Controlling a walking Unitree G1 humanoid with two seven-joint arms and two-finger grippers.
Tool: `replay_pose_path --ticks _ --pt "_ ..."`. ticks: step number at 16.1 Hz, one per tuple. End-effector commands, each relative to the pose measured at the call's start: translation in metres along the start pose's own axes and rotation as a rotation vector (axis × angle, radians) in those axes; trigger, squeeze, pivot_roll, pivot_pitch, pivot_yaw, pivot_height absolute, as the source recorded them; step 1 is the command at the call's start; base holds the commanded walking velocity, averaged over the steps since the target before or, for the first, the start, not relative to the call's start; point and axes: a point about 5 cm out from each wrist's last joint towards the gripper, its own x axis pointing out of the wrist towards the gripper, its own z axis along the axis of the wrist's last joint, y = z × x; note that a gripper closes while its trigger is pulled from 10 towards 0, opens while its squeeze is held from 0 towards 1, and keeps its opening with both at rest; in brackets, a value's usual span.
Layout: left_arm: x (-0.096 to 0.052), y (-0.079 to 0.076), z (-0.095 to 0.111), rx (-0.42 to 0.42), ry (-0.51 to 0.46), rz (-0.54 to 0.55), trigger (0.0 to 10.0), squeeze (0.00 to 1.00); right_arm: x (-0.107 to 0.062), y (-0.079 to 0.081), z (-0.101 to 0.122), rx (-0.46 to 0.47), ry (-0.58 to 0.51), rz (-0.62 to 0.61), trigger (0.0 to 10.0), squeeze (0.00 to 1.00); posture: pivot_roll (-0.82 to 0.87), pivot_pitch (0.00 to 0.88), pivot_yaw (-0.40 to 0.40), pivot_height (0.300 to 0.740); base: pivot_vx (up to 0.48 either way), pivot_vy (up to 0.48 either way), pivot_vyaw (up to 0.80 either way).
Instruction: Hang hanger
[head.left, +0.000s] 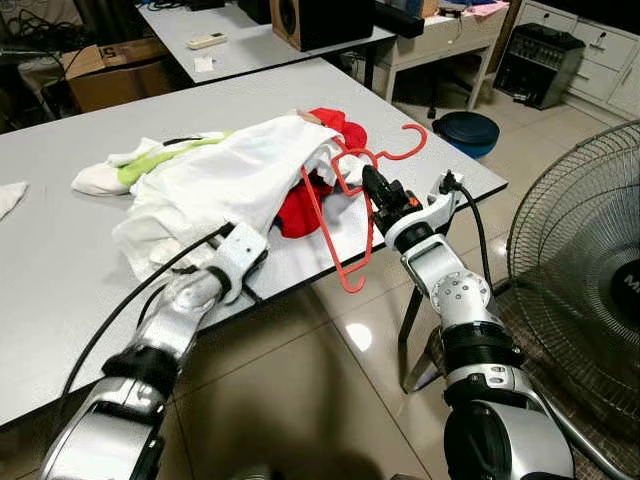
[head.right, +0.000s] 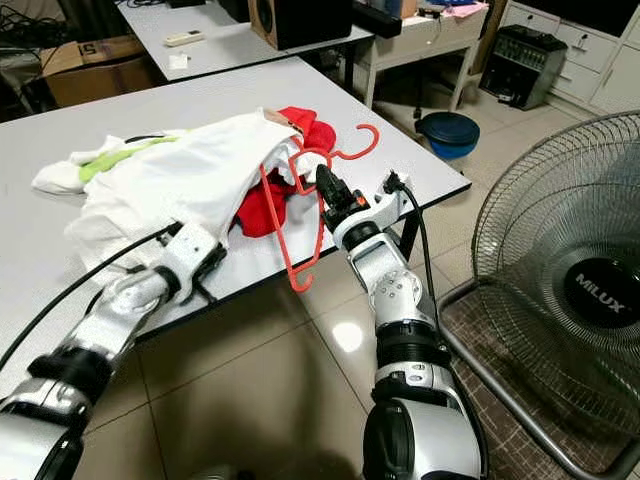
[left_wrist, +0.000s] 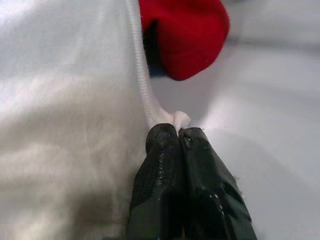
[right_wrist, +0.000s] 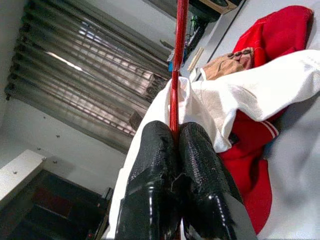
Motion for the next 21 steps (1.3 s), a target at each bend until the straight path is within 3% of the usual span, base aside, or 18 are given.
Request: replay_pose_path --ticks 1,2,3,4,8,14,16,21 --pt "-0.008 -0.002 -0.004 -0.018 -0.039 -0.045 0.0 0.00 0.006 0.005 0.000 0.003 0.003 0.005 10.0 0.00 0.03 0.000 0.031 0.740 0.000 0.000 0.00" --pt "-0.019 0.001 0.008 -0.025 -0.157 -0.073 0.0 0.00 0.008 0.004 -0.001 0.010 0.000 -0.004 10.0 0.00 0.04 0.000 0.033 0.740 0.000 0.000 0.00" --pt "-0.022 0.003 0.011 -0.030 -0.186 -0.076 0.0 0.00 0.008 0.005 -0.002 0.013 -0.001 -0.006 10.0 0.00 0.04 0.000 0.033 0.740 0.000 0.000 0.00" --pt "-0.036 0.006 0.022 -0.037 -0.282 -0.103 0.0 0.00 0.011 0.006 -0.005 0.030 -0.007 -0.010 10.0 0.00 0.07 0.000 0.035 0.740 0.000 0.000 0.00" --pt "-0.066 0.007 0.042 -0.084 -0.416 -0.209 0.0 0.00 0.021 0.011 -0.015 0.070 -0.008 -0.011 10.0 0.00 0.13 0.000 0.023 0.740 0.000 0.000 0.00" --pt "-0.084 -0.008 0.051 0.041 -0.374 -0.374 0.0 0.00 0.037 0.021 -0.010 0.214 -0.074 -0.024 10.0 0.00 0.18 0.010 0.025 0.740 0.000 0.000 0.00" --pt "-0.083 -0.015 0.049 0.087 -0.348 -0.403 0.0 0.00 0.041 0.023 -0.005 0.284 -0.098 -0.029 10.0 0.00 0.18 0.018 0.021 0.740 0.000 0.000 0.00" --pt "-0.077 -0.033 0.065 0.093 -0.402 -0.445 0.0 0.00 0.045 0.022 -0.006 0.333 -0.105 -0.070 10.0 0.00 0.19 0.028 0.004 0.740 0.000 0.000 0.00"
